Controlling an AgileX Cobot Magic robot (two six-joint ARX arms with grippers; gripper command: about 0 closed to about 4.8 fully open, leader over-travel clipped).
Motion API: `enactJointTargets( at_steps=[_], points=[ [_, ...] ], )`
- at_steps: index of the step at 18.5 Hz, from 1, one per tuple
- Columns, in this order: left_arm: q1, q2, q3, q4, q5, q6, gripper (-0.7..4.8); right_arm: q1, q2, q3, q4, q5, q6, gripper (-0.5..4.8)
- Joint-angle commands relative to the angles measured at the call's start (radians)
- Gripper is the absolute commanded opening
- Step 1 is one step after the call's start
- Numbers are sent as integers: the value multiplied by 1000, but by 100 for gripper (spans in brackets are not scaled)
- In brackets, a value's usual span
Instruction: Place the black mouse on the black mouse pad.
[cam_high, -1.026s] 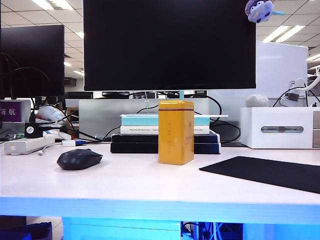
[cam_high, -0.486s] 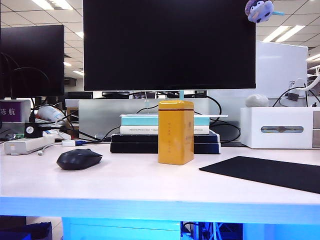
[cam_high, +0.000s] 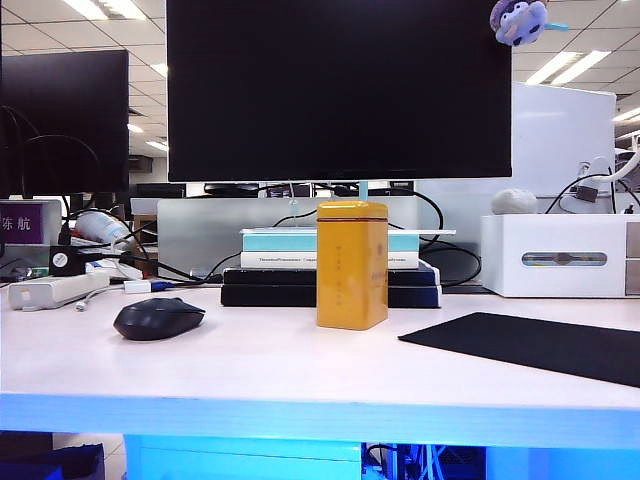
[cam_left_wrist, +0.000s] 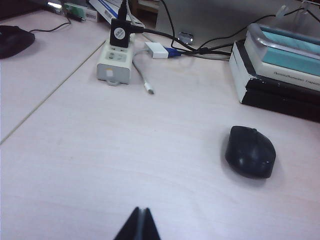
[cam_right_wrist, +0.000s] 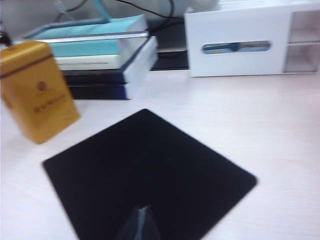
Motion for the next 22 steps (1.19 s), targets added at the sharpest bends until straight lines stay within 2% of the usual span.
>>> enactJointTargets(
  at_steps=[1, 22],
  points=[
    [-2, 0, -2, 10, 5, 0, -3, 1, -1, -8, 6, -24, 8, -6],
    [1, 1, -2, -21, -6, -10, -3, 1, -1, -8, 11, -111, 26, -6]
  ],
)
